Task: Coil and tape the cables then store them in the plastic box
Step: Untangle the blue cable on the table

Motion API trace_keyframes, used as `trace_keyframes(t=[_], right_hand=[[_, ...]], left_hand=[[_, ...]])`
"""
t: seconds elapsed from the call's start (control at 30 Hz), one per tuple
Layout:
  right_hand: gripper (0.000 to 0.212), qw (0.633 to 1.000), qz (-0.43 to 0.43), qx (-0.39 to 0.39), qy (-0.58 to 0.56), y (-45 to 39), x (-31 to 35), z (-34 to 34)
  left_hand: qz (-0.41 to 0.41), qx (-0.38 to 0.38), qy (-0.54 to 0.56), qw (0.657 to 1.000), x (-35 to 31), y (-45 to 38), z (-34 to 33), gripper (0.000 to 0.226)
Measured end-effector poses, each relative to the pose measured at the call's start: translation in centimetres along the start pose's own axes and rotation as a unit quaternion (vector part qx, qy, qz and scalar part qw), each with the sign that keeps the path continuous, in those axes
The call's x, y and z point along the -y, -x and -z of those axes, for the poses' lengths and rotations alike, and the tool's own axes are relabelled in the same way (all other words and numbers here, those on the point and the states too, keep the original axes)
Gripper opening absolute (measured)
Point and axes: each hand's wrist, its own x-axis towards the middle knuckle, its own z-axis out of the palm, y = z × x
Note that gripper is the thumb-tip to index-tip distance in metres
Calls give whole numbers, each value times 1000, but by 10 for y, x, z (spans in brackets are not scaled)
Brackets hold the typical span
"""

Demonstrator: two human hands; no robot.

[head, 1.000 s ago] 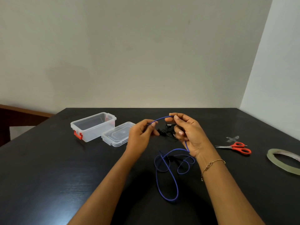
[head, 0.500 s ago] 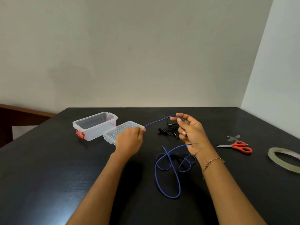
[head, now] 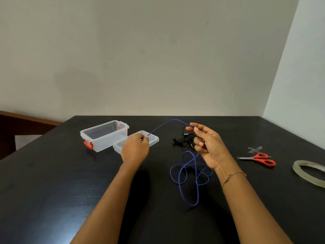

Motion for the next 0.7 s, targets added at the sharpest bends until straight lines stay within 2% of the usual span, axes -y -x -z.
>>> trace_keyframes(t=[0.07, 0.13, 0.27, 0.33, 0.4, 0.47, 0.53, 0.7], right_hand=[[20, 998, 26, 8, 53, 2, -2, -5], [21, 992, 55, 13, 111, 3, -3, -9], [23, 972, 105, 57, 202, 4, -10, -16], [20, 958, 127, 75, 246, 4, -14, -18], [16, 929, 149, 81, 328, 2, -18, -17], [11, 900, 149, 98, 398, -1, -24, -15], [9, 873, 139, 132, 449, -1, -32, -16], [25, 729, 126, 163, 653, 2, -53, -18]], left_hand=[[-35, -26, -33, 998, -4, 5, -1, 34], [-79, -65, -42, 994, -10, 9, -1, 49], [-246, -175, -113, 947, -21, 16, -6, 60], [-206, -98, -119, 966, -21, 17, -2, 57], [-151, 0, -119, 981, -9, 12, -1, 43], [-161, 83, -108, 977, 3, 9, 0, 28], [-184, 134, -98, 969, 9, 16, 0, 19], [-216, 203, -131, 946, 24, 31, -5, 20]])
